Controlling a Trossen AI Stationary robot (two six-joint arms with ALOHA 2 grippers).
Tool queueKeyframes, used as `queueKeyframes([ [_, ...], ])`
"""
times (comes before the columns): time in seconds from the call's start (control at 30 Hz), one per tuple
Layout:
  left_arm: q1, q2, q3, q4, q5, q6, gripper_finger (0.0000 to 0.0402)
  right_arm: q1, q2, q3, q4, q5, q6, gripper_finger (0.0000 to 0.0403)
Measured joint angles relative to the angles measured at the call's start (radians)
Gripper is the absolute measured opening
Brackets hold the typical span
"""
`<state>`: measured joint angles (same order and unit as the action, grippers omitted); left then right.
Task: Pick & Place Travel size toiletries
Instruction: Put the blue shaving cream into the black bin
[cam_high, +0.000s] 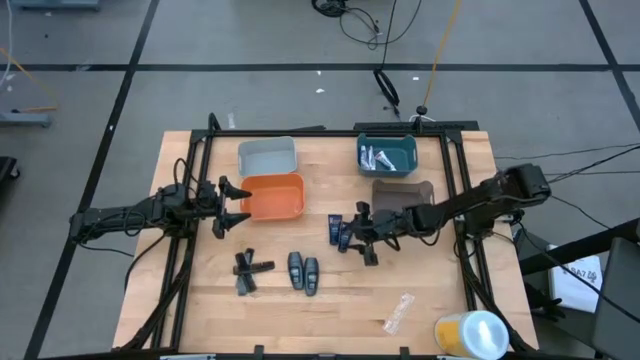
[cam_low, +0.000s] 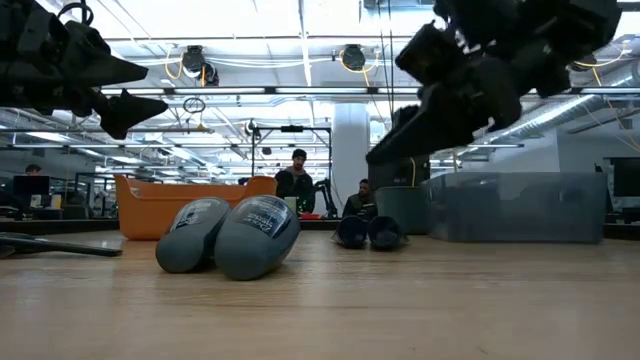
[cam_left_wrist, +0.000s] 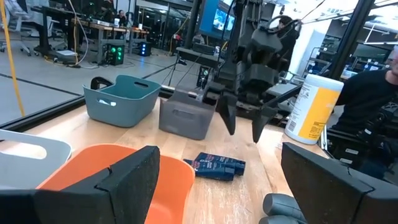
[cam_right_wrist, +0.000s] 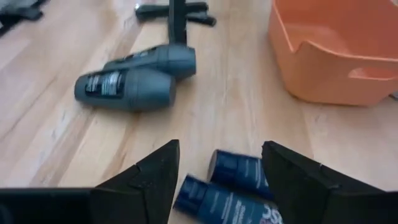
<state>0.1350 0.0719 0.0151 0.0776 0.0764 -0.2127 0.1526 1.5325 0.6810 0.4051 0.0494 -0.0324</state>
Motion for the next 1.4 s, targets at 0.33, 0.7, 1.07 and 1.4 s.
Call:
queueKeyframes([
  [0.33, 0.000, 0.000, 0.000, -0.008, 0.000, 0.004, 0.0328, 0.091, 0.017, 0.241, -0.478, 0.077, -0.113, 0.0215],
  [0.7, 0.000, 0.000, 0.000, -0.007, 0.000, 0.001, 0.0328, -0.028, 0.152, 0.251, -0.482, 0.026, -0.237, 0.0231],
  [1.07, 0.000, 0.000, 0.000, -0.007, 0.000, 0.001, 0.0328, -0.051, 0.227, 0.254, -0.507, -0.135, -0.202, 0.0215],
  [1.4, 0.000, 0.000, 0.000, -0.007, 0.000, 0.000, 0.0328, 0.010, 0.206, 0.255, -0.674, -0.159, 0.051, 0.0215],
])
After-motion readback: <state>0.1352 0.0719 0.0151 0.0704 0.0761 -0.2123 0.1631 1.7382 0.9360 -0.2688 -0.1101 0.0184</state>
